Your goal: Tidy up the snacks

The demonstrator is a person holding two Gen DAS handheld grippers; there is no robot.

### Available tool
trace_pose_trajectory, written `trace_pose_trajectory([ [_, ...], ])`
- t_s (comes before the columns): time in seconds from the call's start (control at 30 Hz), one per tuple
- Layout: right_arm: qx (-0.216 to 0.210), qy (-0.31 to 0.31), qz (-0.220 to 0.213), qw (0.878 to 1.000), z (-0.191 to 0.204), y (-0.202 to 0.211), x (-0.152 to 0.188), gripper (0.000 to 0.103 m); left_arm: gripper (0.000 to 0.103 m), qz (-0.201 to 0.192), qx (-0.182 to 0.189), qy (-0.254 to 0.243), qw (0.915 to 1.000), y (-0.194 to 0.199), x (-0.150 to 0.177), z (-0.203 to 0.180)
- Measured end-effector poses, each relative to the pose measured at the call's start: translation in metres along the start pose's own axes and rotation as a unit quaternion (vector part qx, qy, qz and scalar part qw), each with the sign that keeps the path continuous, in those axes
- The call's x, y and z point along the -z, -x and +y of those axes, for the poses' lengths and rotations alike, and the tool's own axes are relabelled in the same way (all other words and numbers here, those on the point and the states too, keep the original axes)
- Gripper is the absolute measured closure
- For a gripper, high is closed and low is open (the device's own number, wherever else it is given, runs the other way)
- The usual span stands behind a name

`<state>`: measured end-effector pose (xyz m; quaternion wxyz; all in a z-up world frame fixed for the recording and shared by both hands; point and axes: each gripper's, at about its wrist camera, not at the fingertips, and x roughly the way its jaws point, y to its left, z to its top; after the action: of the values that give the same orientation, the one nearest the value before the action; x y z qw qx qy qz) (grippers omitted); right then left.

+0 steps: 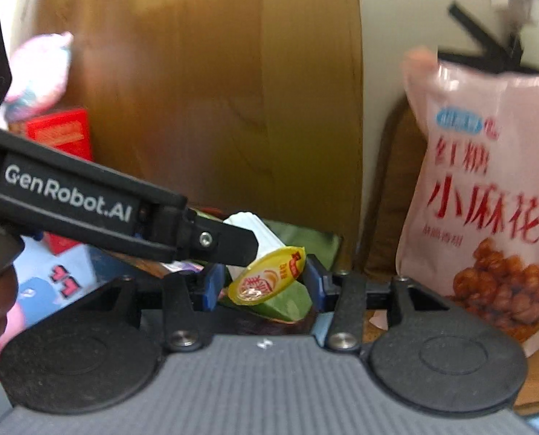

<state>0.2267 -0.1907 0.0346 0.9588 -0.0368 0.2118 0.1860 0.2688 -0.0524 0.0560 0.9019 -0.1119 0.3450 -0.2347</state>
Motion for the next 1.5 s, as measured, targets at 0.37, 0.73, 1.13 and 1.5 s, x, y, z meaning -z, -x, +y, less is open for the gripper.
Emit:
trace_pose_trajectory([
  [0.37, -0.022, -0.032, -0.022, 0.999, 0.028, 0.090, 0.050, 0.038, 0.041, -0.073, -0.074, -0.031, 0.9941, 0.098, 0.072, -0.017],
  [0.73, -0.041, -0.180, 0.029, 0.982, 0.082, 0.188, 0.125, 0.024, 0.029, -0.024, -0.190, -0.043, 0.9805, 0.160, 0.192, -0.038],
  [1.13, -0.027, -0.220, 0.031, 0.975, 0.108, 0.229, 0.146, 0.021, 0.020, -0.004, -0.228, -0.031, 0.9731, 0.186, 0.234, -0.039],
  [1.5, -0.012, -0.229, 0.008, 0.973, 0.106, 0.236, 0.146, 0.018, 0.000, -0.011, -0.248, -0.034, 0.9680, 0.190, 0.235, -0.040],
])
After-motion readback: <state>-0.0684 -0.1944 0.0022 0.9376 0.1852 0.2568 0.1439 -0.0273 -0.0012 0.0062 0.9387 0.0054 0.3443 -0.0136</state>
